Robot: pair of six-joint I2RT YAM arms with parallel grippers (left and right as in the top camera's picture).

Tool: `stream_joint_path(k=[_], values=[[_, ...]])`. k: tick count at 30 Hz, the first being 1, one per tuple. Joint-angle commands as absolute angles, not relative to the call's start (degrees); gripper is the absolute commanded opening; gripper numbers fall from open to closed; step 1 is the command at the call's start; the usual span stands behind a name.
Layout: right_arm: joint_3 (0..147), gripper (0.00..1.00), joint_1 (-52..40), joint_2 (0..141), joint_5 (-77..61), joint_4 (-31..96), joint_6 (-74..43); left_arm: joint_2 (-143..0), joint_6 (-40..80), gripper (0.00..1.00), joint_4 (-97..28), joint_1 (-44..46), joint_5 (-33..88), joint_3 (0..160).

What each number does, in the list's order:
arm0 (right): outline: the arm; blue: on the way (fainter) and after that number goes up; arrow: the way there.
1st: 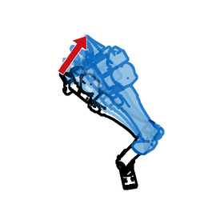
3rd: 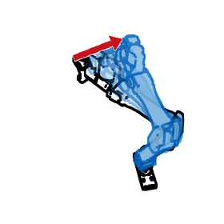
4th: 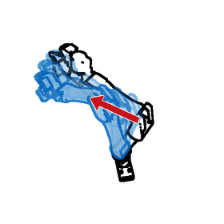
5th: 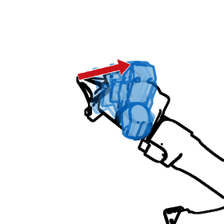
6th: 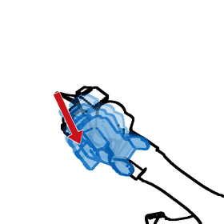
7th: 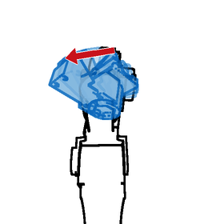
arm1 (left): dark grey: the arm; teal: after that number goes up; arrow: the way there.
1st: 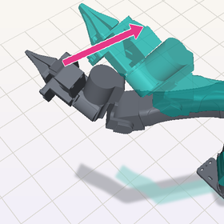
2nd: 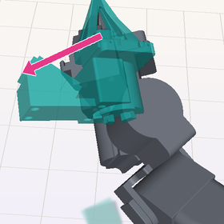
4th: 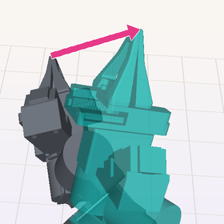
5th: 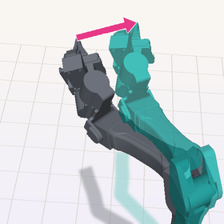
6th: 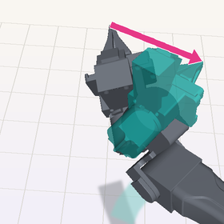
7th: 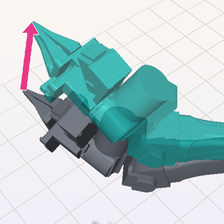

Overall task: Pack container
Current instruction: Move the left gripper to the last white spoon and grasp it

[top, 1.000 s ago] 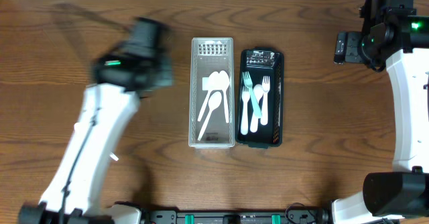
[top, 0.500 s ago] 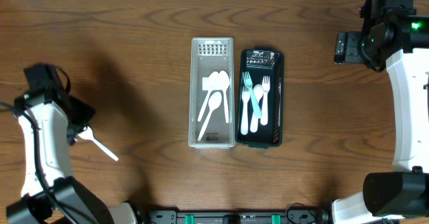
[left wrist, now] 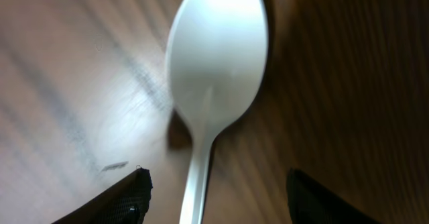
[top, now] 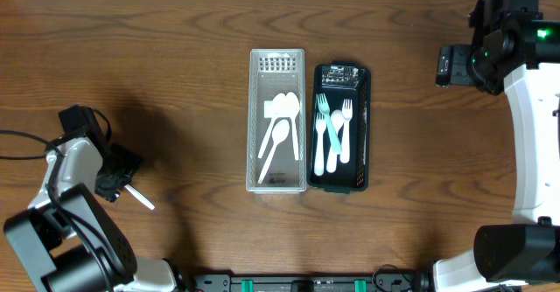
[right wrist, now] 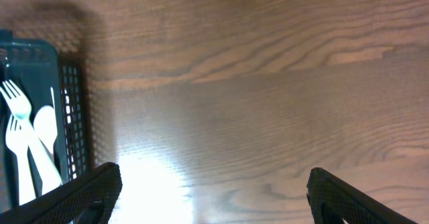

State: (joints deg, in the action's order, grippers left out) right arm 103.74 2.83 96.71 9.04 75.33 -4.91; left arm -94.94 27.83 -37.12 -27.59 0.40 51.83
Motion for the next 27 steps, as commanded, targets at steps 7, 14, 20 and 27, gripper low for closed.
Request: stream_joint_path(k=[7,14,20,27], values=[[103.8,0.92,3.7,96.8,9.6,76.1,-4.2,-101.6,26.2,0.67,-34.5,-27.7,1.1,51.4],[103.8,0.92,3.7,96.8,9.6,76.1,-4.2,-102.7,26.2,0.28,-34.6,-27.7,1.1,51.4],[103.8,0.92,3.7,96.8,9.6,76.1,-4.2,-102.7,26.2,0.06,-34.6,-27.7,1.1,51.4],[103.8,0.92,3.7,96.8,9.6,76.1,-4.2,-101.7,25.5,0.06,-34.5,-27.6,1.1,52.6]])
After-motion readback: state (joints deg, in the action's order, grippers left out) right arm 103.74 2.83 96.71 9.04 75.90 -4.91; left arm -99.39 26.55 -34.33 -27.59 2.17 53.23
